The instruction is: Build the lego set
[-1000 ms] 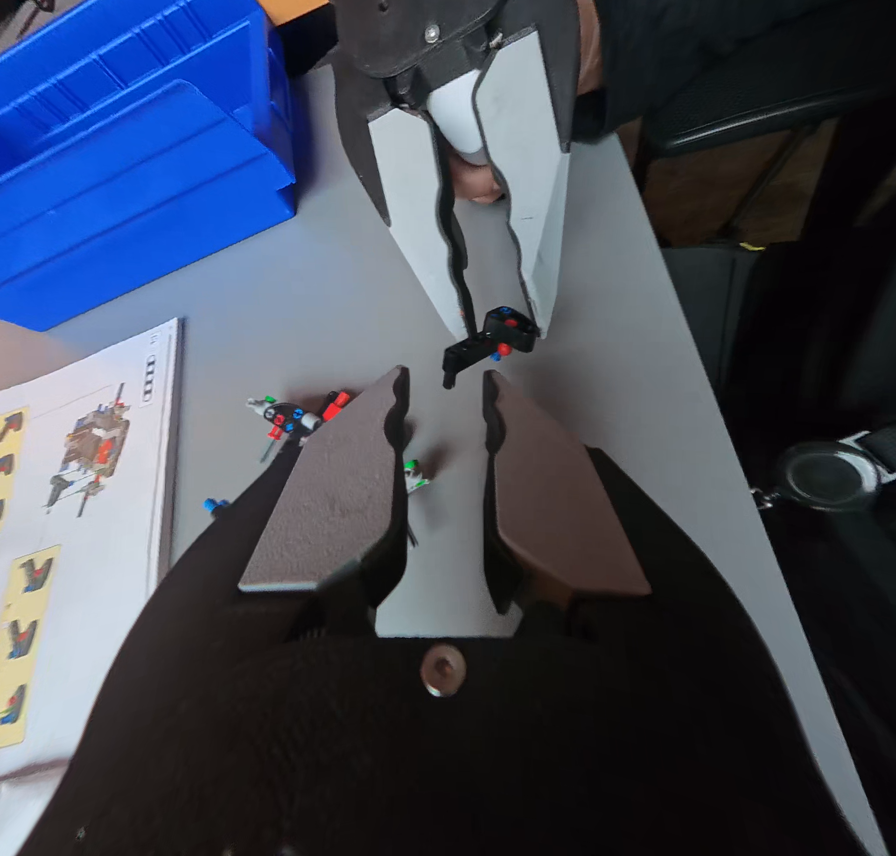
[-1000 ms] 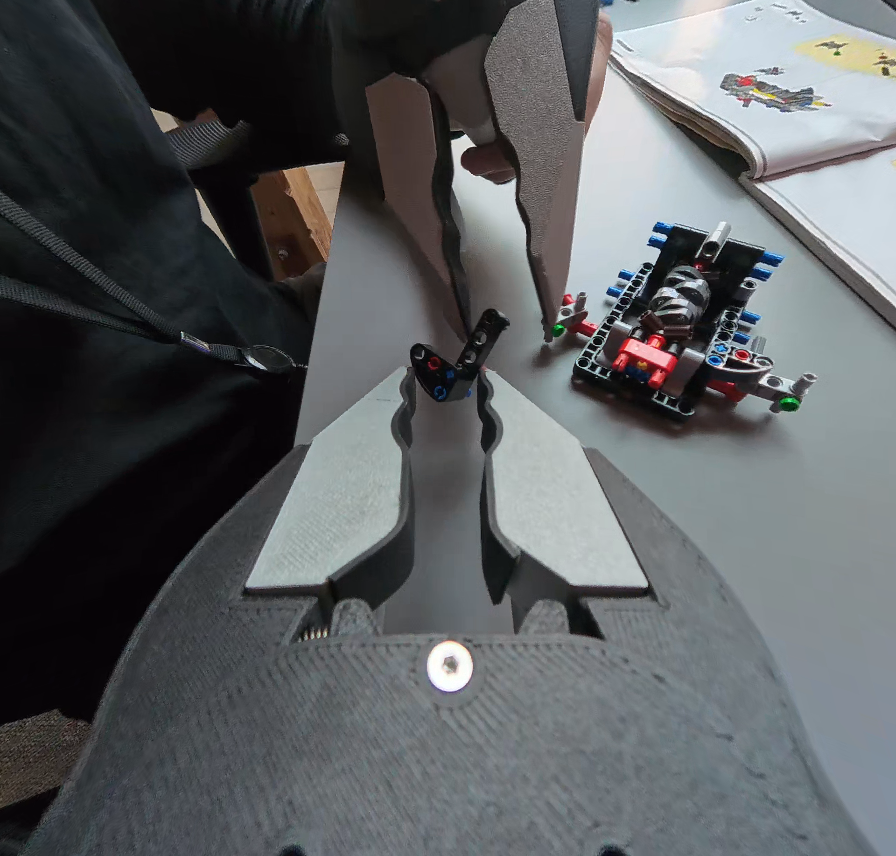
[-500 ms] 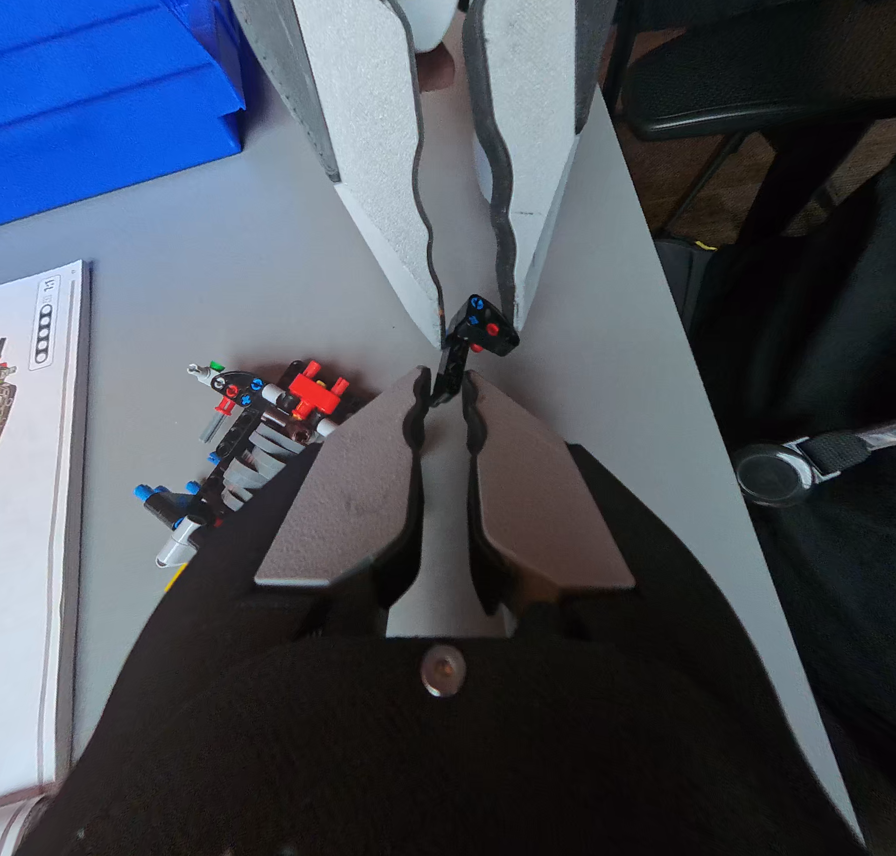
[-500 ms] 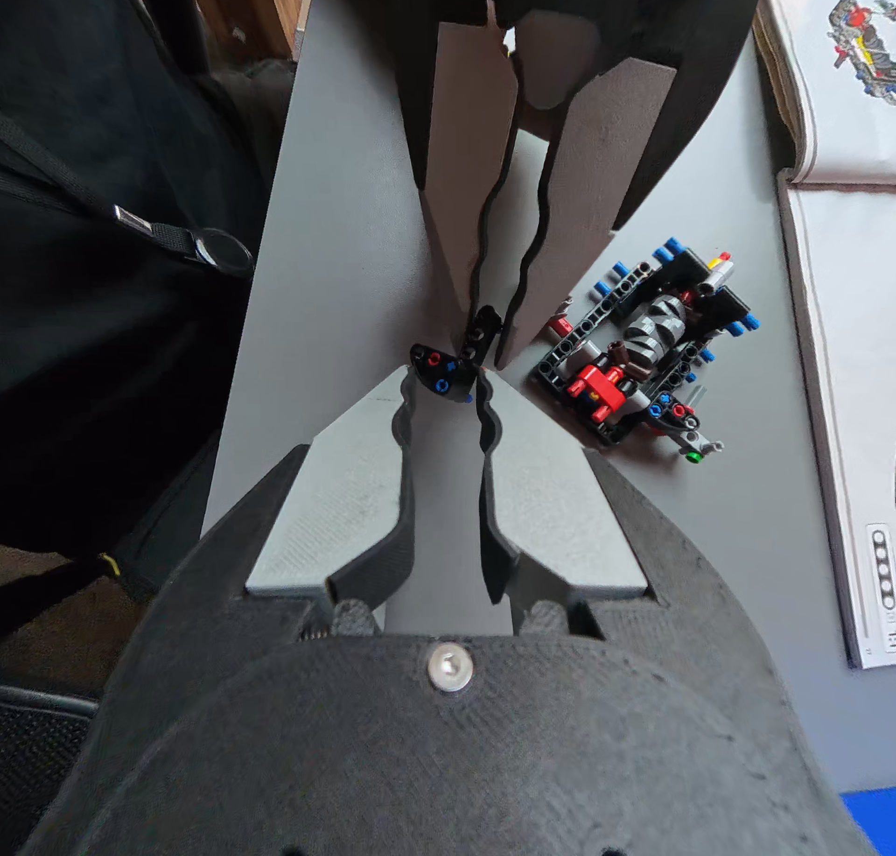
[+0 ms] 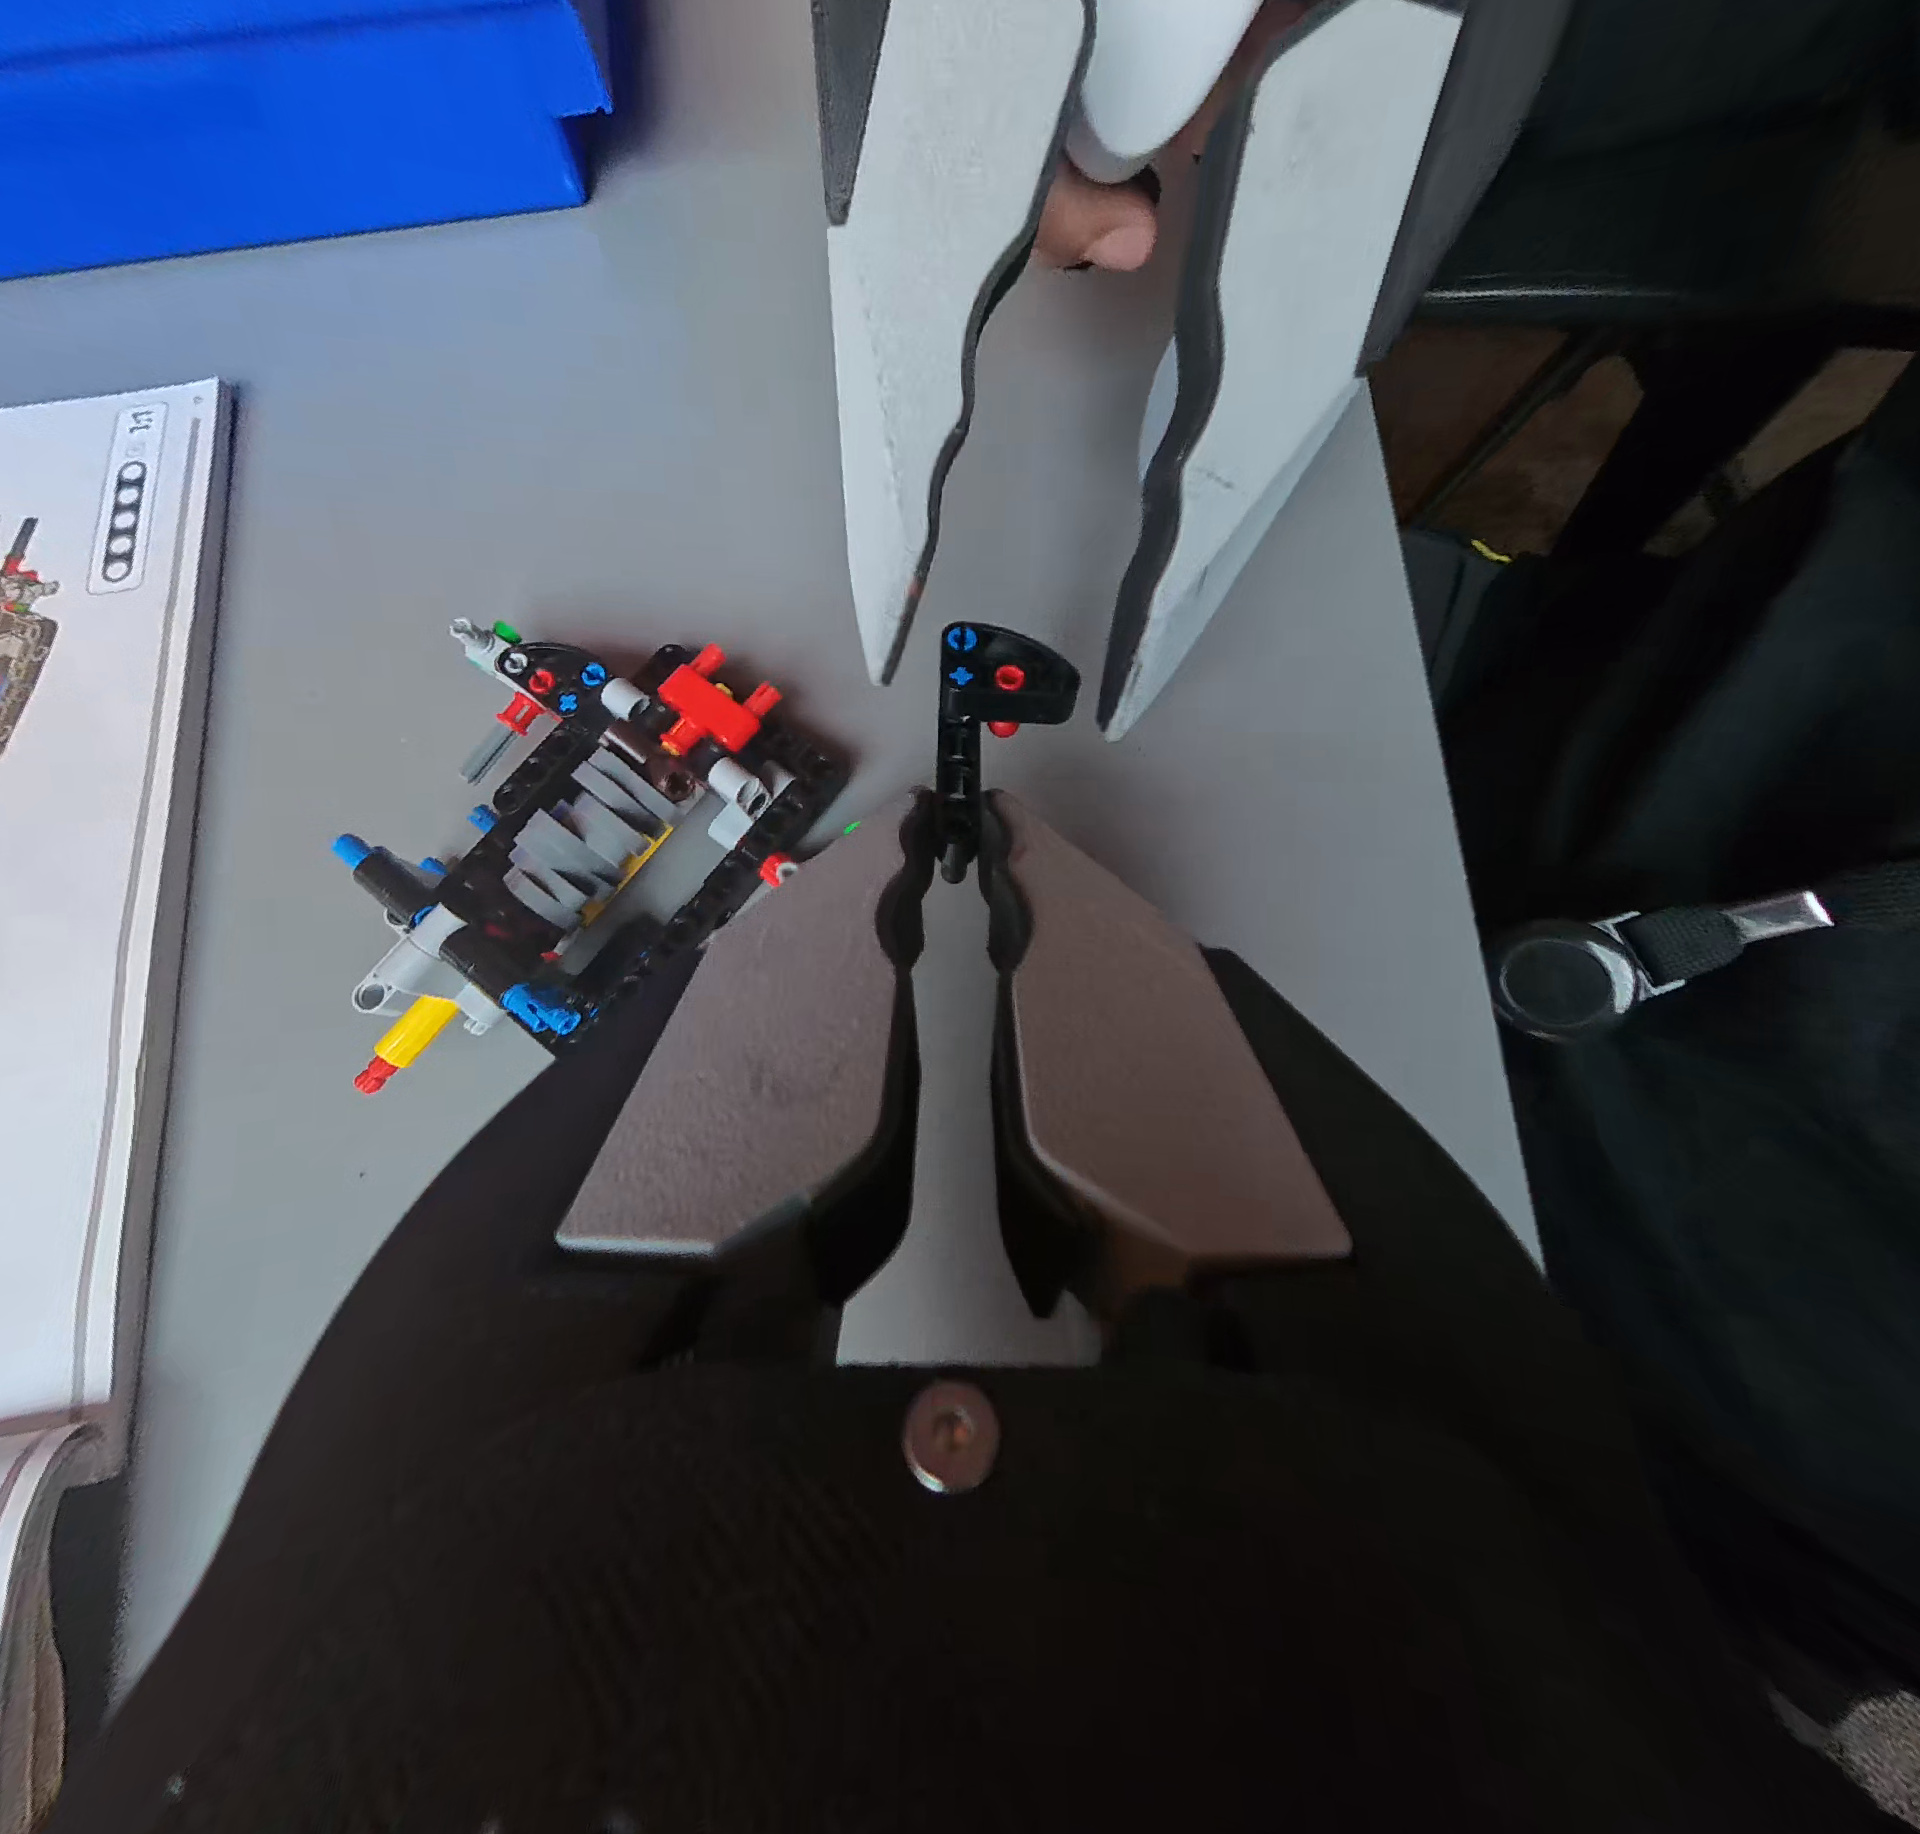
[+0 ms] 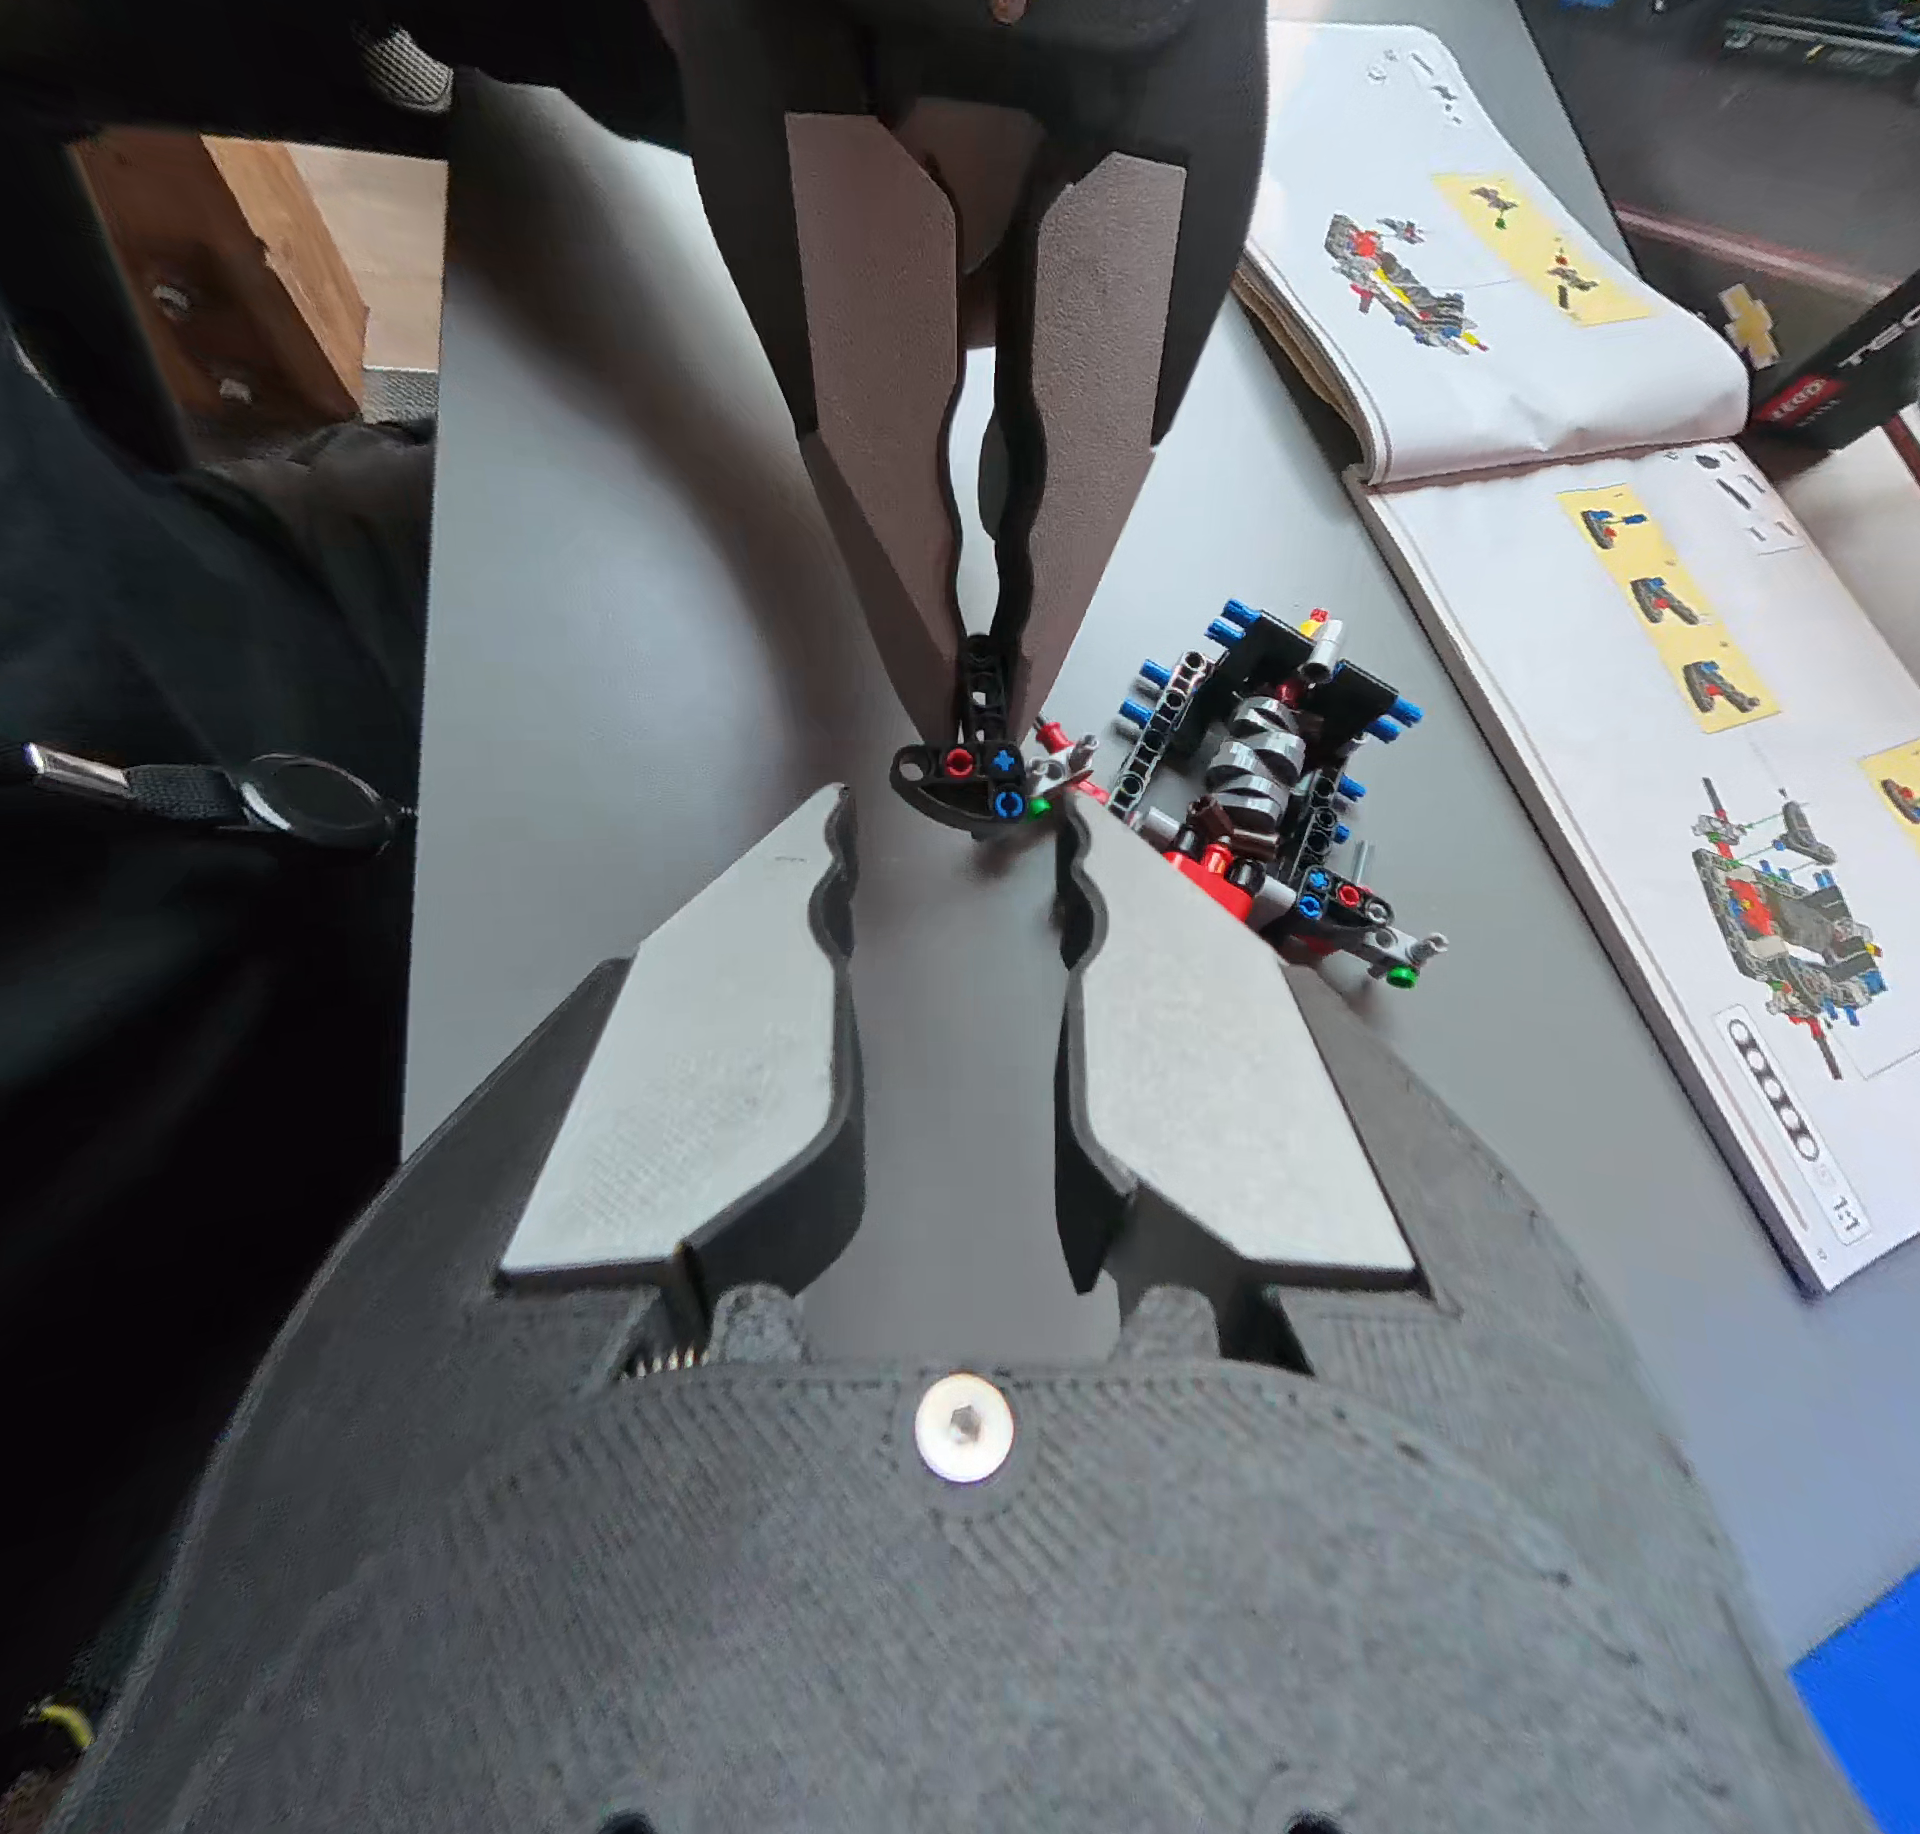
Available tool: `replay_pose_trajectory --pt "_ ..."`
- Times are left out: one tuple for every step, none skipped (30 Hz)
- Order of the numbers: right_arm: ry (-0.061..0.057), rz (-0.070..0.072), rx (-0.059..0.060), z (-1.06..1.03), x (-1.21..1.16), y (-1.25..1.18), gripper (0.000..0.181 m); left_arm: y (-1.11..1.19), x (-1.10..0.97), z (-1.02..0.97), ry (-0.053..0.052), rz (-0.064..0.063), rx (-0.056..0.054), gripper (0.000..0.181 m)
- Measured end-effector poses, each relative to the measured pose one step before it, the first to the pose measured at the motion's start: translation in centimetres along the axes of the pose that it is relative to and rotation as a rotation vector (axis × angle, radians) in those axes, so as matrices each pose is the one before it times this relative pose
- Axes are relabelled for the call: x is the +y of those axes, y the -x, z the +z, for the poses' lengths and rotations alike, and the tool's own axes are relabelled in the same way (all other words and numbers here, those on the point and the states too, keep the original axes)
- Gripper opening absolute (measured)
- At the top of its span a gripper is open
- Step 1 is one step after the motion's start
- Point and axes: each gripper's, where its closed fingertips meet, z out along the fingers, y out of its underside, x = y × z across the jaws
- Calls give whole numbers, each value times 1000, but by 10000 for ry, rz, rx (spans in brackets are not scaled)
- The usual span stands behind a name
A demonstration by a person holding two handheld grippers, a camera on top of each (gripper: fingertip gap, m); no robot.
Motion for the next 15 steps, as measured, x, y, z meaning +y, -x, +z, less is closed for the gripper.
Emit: replay_pose_trajectory --pt "11 -40 97 80 -100 46 31 -194 2 59 117 59 28 3" --pt "55 -45 85 57 4 9 28 -144 -26 83 64 71 -30 4" --pt "56 -45 -123 45 63 293 23 -38 24 66 65 85 -105 4" --pt "56 -23 -92 35 100 254 23 -189 113 58 87 55 8 4" --pt "21 10 -46 56 105 164 22 -124 96 68 41 -6 -38 4" --pt "19 79 -51 94 122 130 23 -98 140 73 48 -73 -51 4" --pt "21 102 -73 130 174 116 23 -55 179 81 72 -116 -70 4" --pt "-19 99 -80 126 154 69 23 -9 219 -4 96 -70 -126 4" --pt "30 105 -49 71 267 -54 23 168 328 -146 147 43 -233 6" --pt "135 106 45 -40 423 -296 23 363 387 -258 146 123 -316 15" --pt "97 103 114 -165 373 -456 22 663 500 -331 173 101 -437 20" --pt "-28 106 96 -297 187 -455 22 821 648 -296 221 49 -457 22" --pt "-98 155 92 -362 77 -505 22 668 596 -163 191 -26 -283 25" --pt "-95 211 116 -380 76 -608 22 455 411 5 83 -174 -87 27" --pt "-83 220 139 -320 101 -698 22 120 246 218 27 -326 158 28"
